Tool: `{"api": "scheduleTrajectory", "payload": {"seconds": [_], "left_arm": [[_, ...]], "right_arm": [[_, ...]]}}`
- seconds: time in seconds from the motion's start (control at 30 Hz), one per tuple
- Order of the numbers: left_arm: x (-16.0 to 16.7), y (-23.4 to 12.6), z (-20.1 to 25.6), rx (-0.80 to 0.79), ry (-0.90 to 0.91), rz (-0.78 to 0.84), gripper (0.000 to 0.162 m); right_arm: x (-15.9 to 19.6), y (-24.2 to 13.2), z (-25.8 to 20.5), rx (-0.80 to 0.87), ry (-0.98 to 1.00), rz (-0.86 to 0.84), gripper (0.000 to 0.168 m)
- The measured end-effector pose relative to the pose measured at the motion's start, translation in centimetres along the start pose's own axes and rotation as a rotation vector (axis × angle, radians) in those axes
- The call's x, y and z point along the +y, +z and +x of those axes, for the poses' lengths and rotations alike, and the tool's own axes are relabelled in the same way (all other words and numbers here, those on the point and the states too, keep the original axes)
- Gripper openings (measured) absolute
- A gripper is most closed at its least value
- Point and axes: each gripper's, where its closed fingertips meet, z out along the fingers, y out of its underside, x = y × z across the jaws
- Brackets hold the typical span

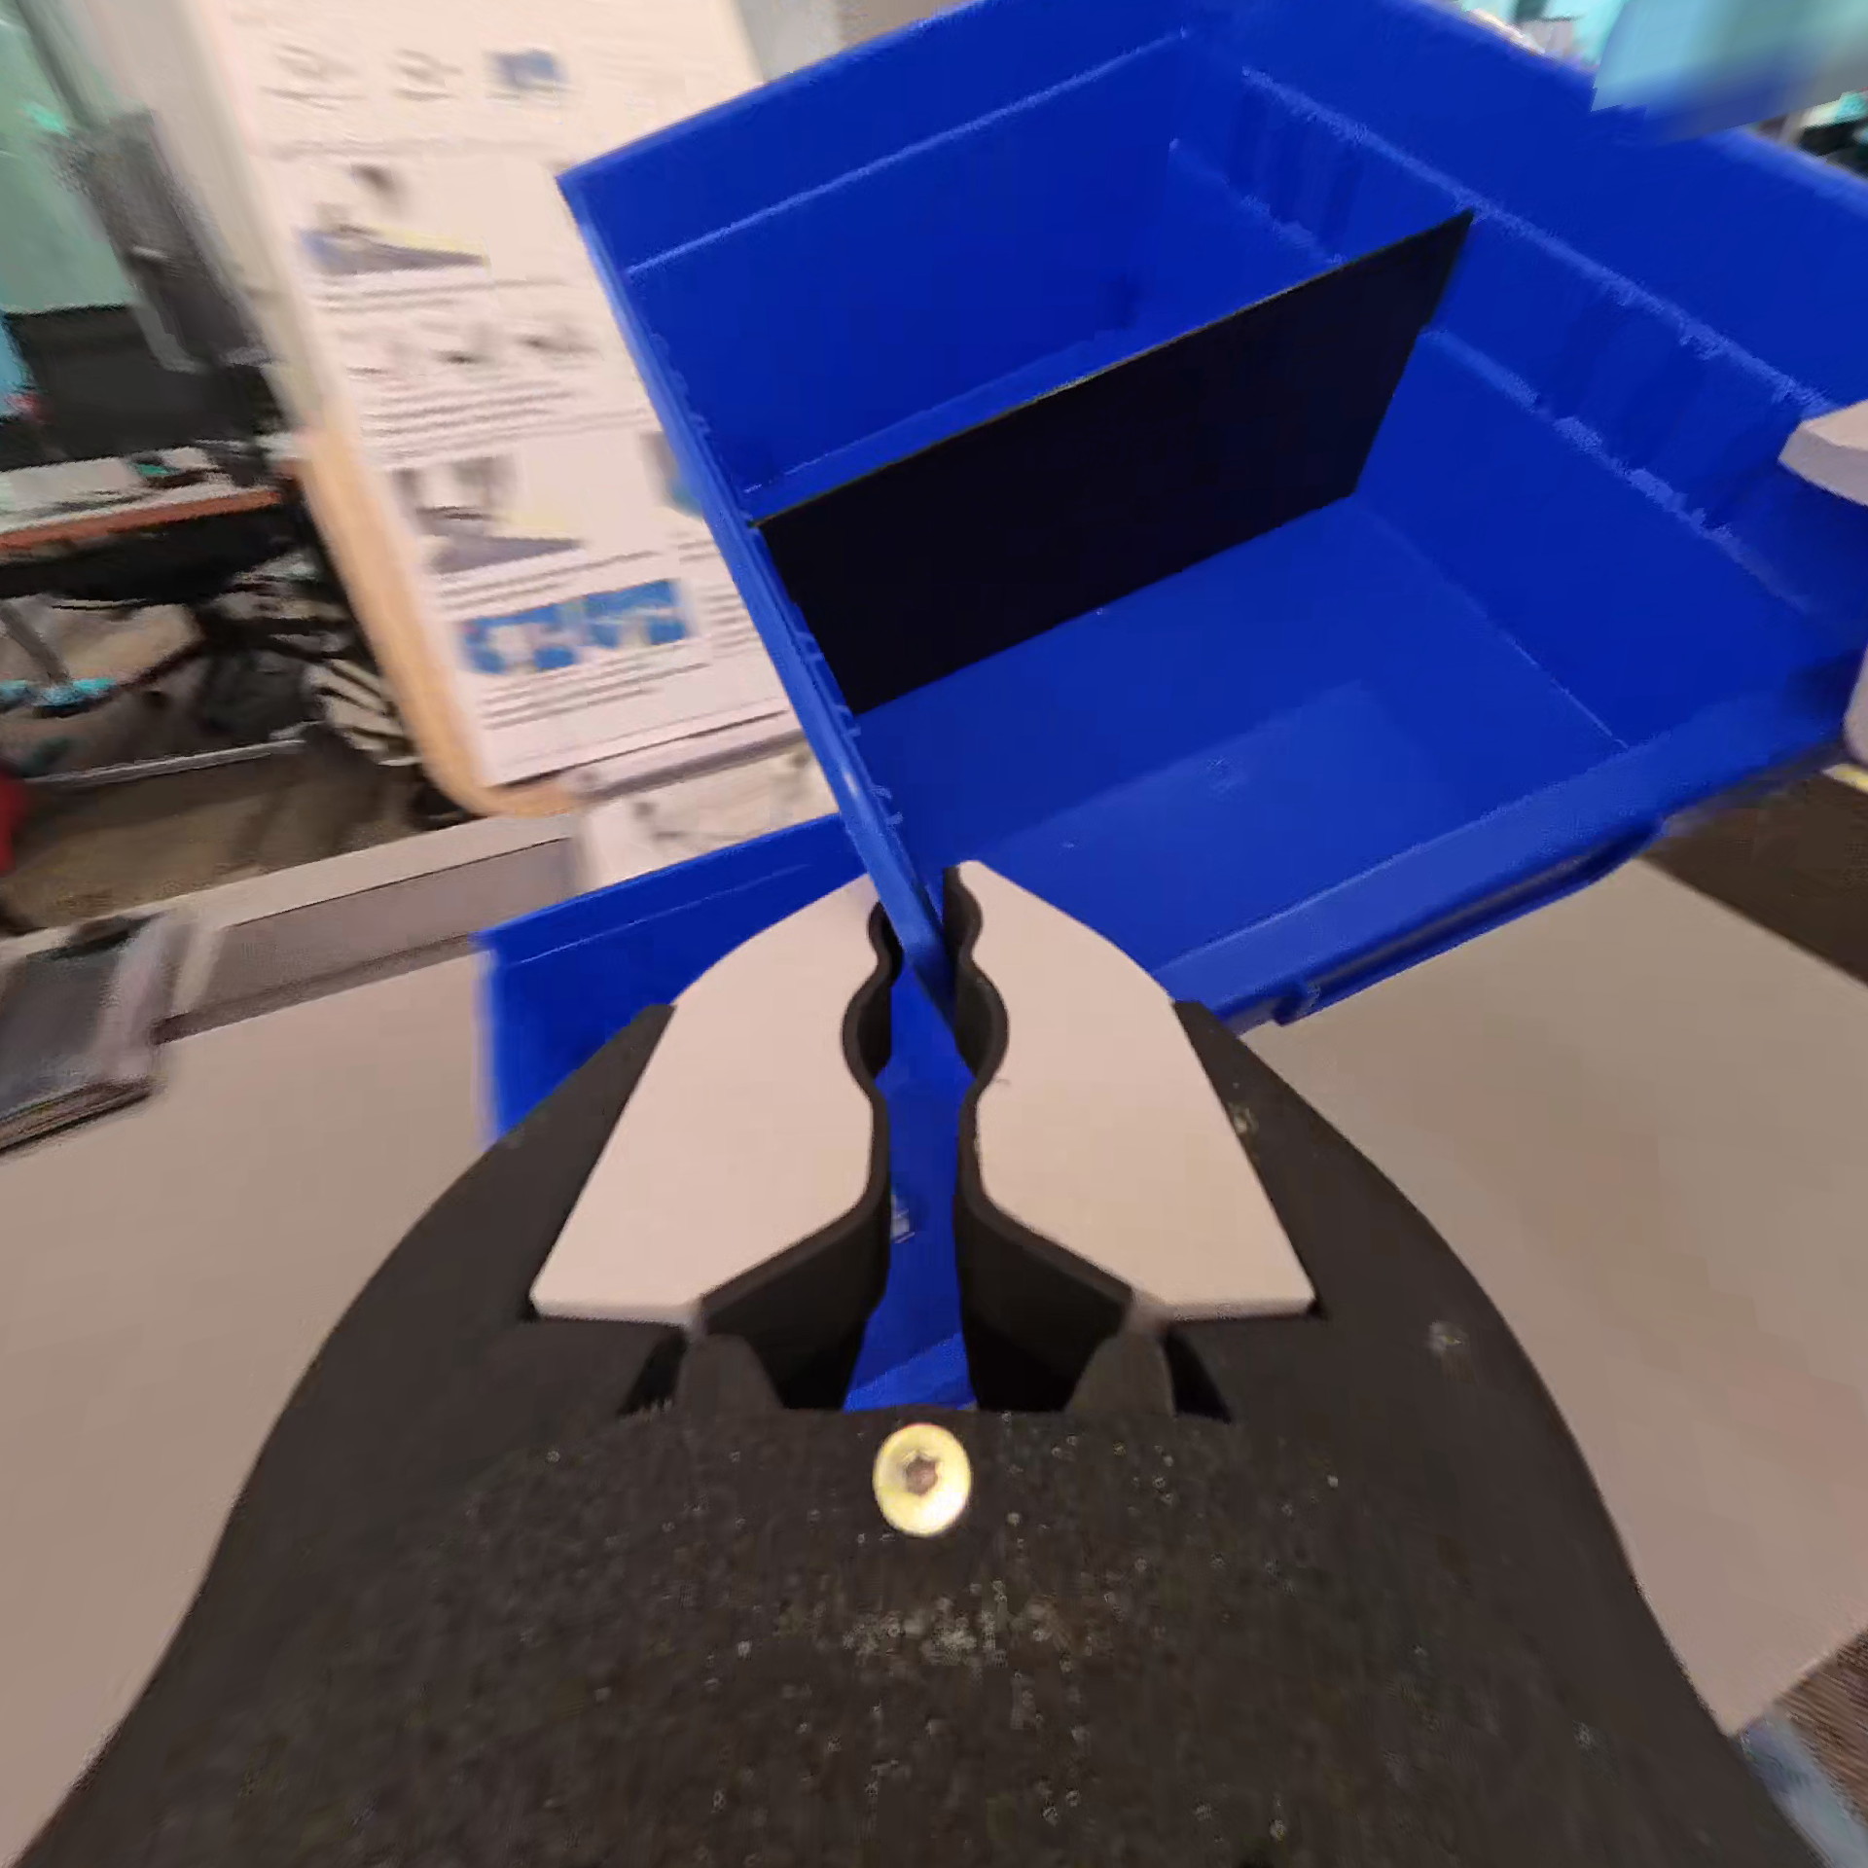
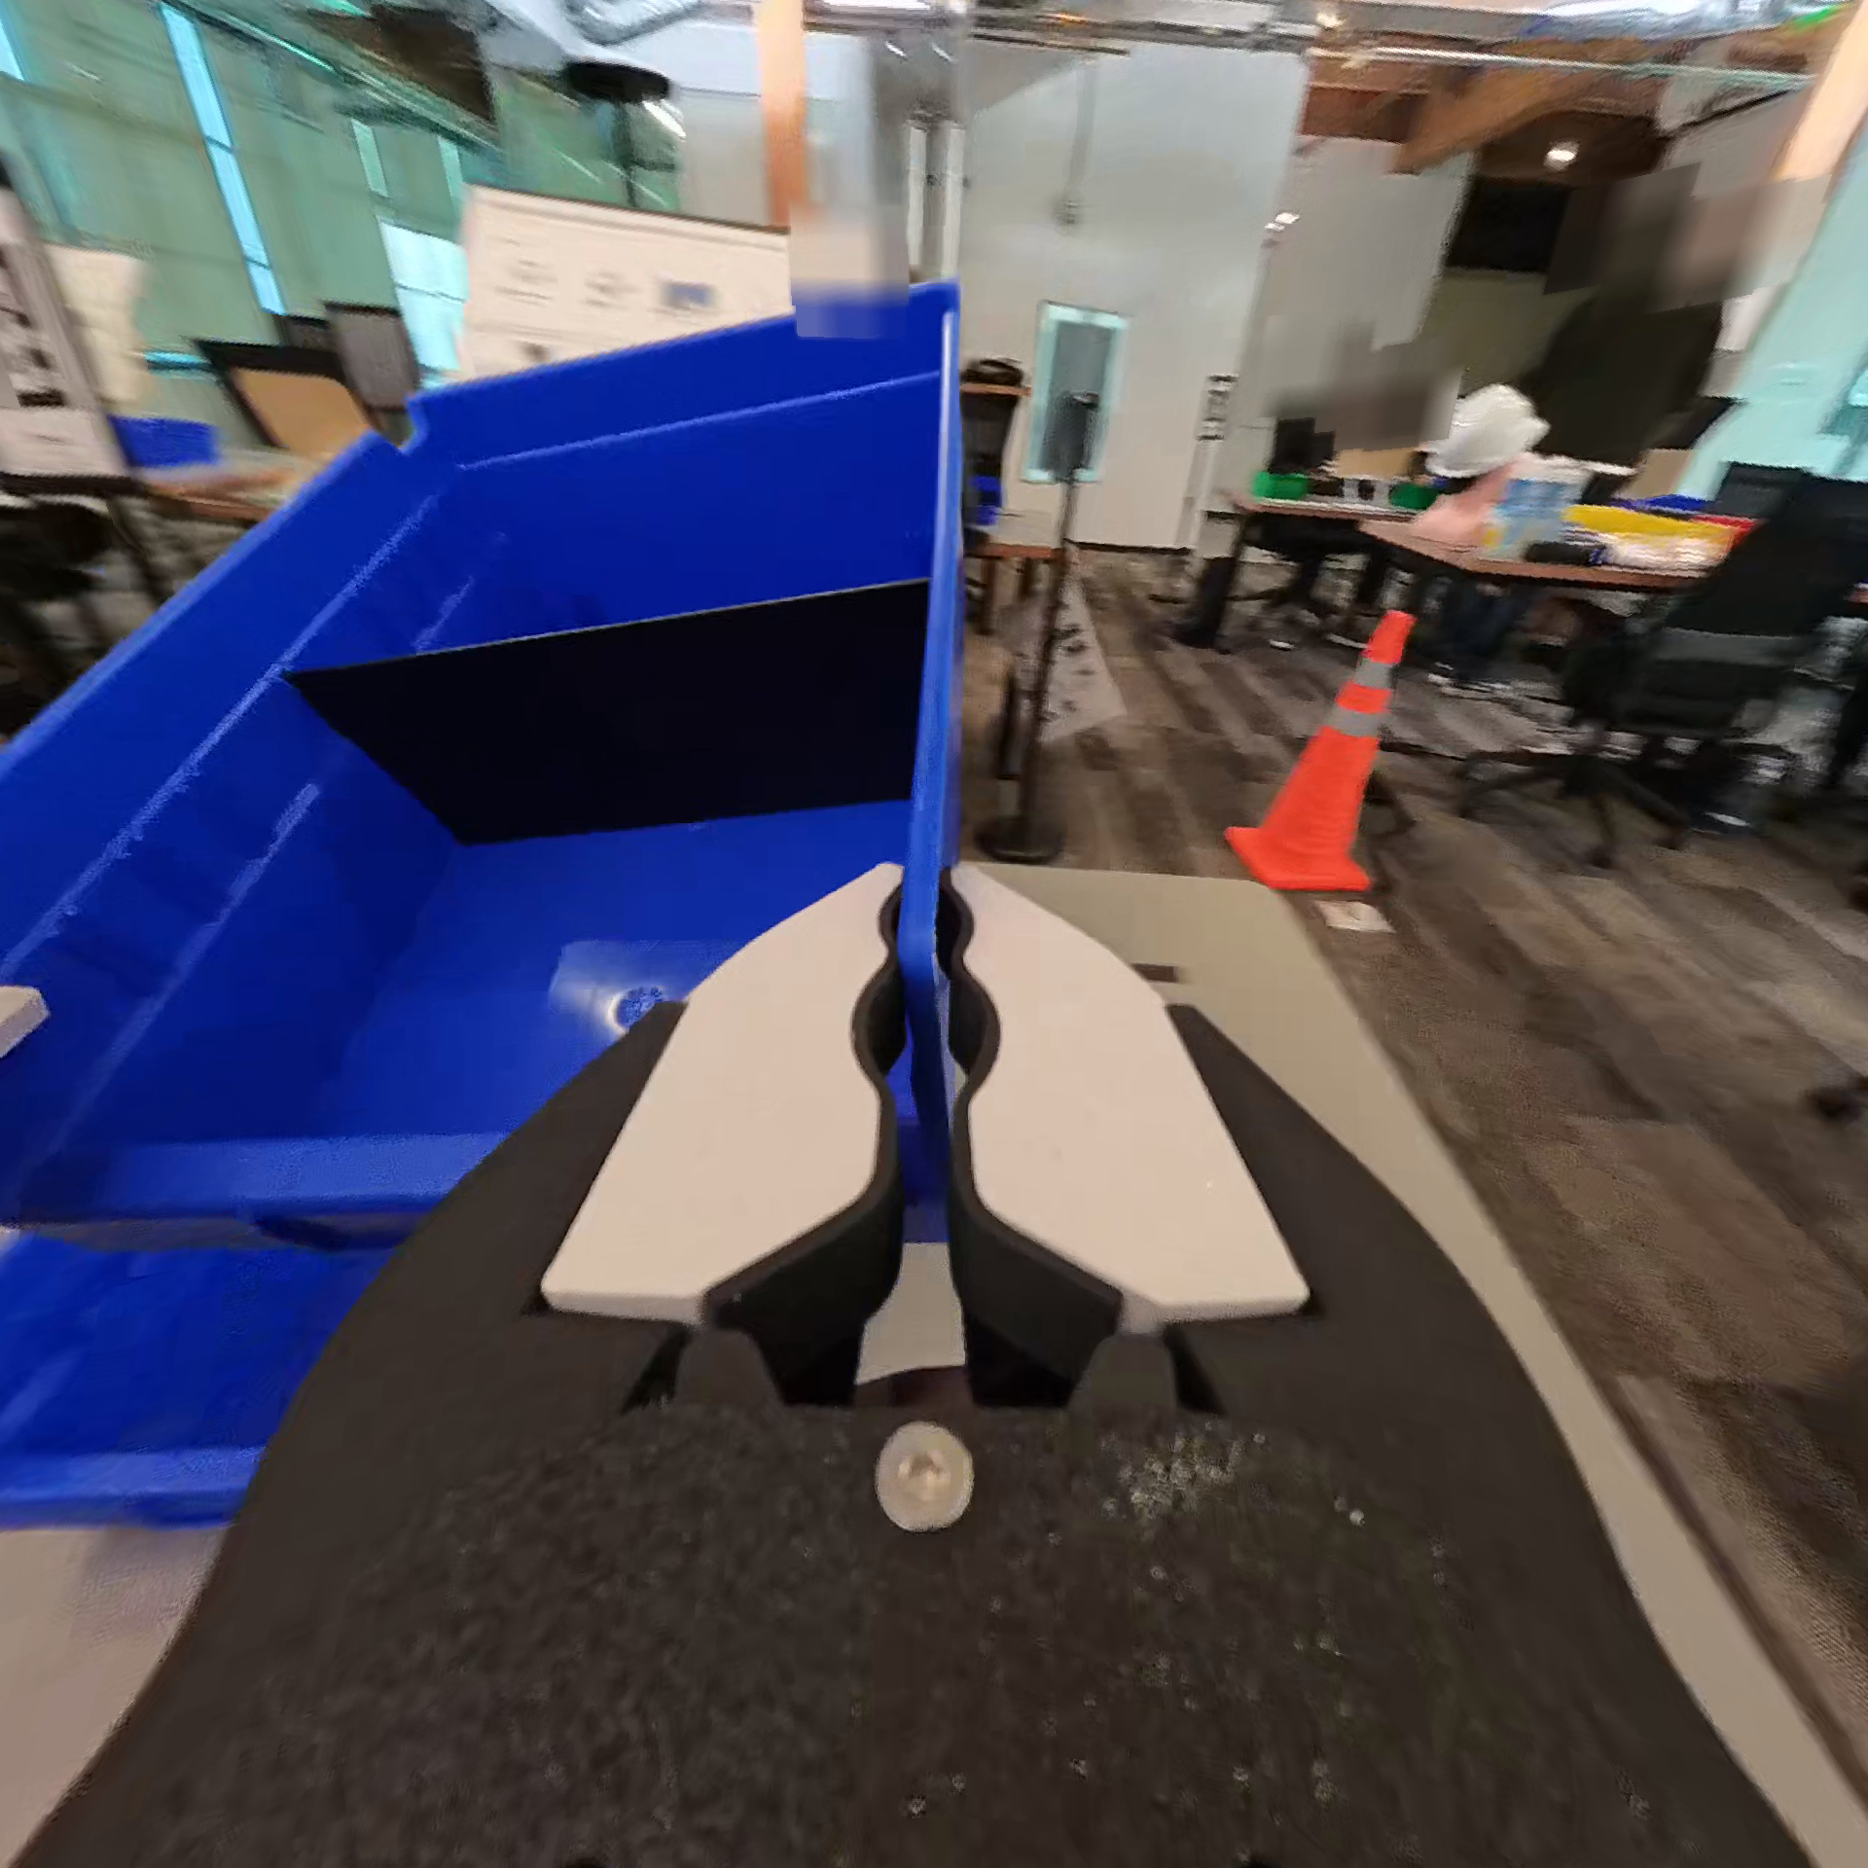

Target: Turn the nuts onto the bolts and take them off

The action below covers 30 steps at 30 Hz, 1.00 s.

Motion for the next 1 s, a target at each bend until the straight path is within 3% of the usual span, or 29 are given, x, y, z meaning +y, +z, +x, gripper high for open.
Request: {"api": "scheduleTrajectory", "payload": {"seconds": [0.13,0.3,0.57,0.8,0.9,0.93,1.0], "left_arm": [[1.2,7.5,9.6,0.084,0.024,-0.071,0.005],[7.3,13.5,17.0,0.11,0.063,-0.208,0.006],[13.5,16.7,19.2,0.103,0.075,-0.303,0.007],[16.5,16.4,20.1,0.158,0.002,-0.324,0.011],[16.5,16.1,20.4,0.201,-0.049,-0.305,0.013],[16.5,15.9,20.7,0.231,-0.067,-0.319,0.014],[15.6,14.7,21.1,0.309,-0.111,-0.33,0.03]], "right_arm": [[4.3,1.1,11.1,0.102,0.027,-0.097,0.003],[13.8,3.9,18.9,0.078,0.121,-0.293,0.003],[22.8,6.6,20.7,-0.031,0.25,-0.339,0.005],[26.4,6.9,20.8,-0.032,0.182,-0.408,0.004],[26.3,7.1,20.9,-0.018,0.236,-0.386,0.004],[26.4,7.1,21.1,-0.002,0.236,-0.395,0.007],[26.2,6.7,22.7,0.065,0.177,-0.402,0.036]]}}
